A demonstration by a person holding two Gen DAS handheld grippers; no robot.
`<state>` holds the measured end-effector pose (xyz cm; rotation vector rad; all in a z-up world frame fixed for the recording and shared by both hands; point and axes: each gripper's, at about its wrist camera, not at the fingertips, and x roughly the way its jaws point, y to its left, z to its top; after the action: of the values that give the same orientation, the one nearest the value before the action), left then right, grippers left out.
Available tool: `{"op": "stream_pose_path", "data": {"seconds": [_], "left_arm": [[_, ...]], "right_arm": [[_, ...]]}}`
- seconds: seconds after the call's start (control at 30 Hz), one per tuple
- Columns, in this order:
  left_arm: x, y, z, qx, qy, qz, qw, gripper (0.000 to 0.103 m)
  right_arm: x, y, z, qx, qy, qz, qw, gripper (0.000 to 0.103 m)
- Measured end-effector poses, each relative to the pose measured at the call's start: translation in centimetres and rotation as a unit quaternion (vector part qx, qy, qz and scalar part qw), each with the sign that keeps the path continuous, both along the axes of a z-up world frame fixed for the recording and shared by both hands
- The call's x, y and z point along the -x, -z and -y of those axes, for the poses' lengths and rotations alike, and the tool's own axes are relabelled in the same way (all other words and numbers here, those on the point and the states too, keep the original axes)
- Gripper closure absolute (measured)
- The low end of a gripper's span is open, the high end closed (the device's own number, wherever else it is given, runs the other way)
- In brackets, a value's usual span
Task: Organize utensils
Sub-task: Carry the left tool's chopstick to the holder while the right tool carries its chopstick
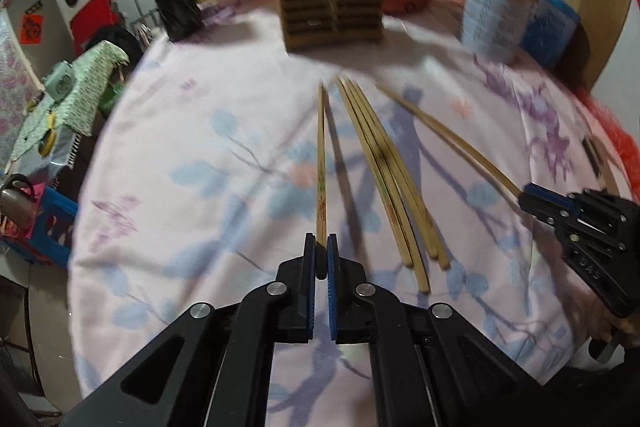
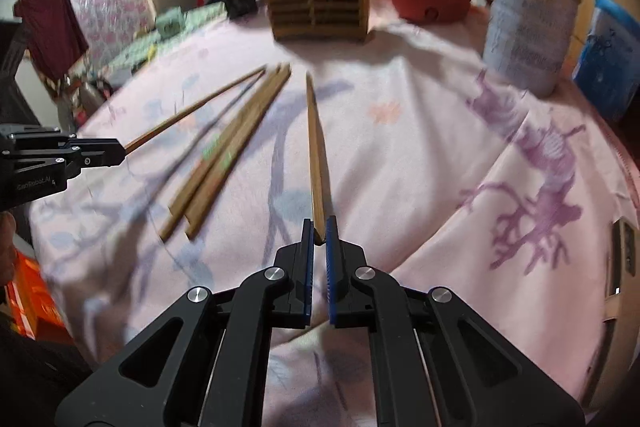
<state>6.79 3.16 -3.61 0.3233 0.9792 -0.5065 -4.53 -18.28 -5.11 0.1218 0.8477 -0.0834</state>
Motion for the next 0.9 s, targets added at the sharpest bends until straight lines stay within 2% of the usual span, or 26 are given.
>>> {"op": "stream_pose_path", "data": {"seconds": [0.33, 0.57, 0.73, 0.9], "left_arm": [[-1.3, -7.5, -1.7, 0.044, -0.031, 0.07, 0.9961, 0.097], [-2.3, -11.3, -2.3, 0.087, -0.037, 0.078, 0.9925, 0.097], [-3.2, -12.4, -2.5, 0.112, -0.039, 0.067, 0.9907, 0.097], [-3.9, -13.4, -2.5, 0.117, -0.038, 0.071, 0.9899, 0.097]], "right_arm": [[0.2, -7.0, 2.1, -0.016, 0.035, 0.1, 0.994, 0.096], [0.0, -13.7, 2.3, 0.001, 0.031, 0.18, 0.983, 0.096], [-0.3, -15.0, 1.8, 0.01, 0.026, 0.191, 0.981, 0.097], [-0.3, -15.4, 1.6, 0.016, 0.025, 0.196, 0.98, 0.097]]}}
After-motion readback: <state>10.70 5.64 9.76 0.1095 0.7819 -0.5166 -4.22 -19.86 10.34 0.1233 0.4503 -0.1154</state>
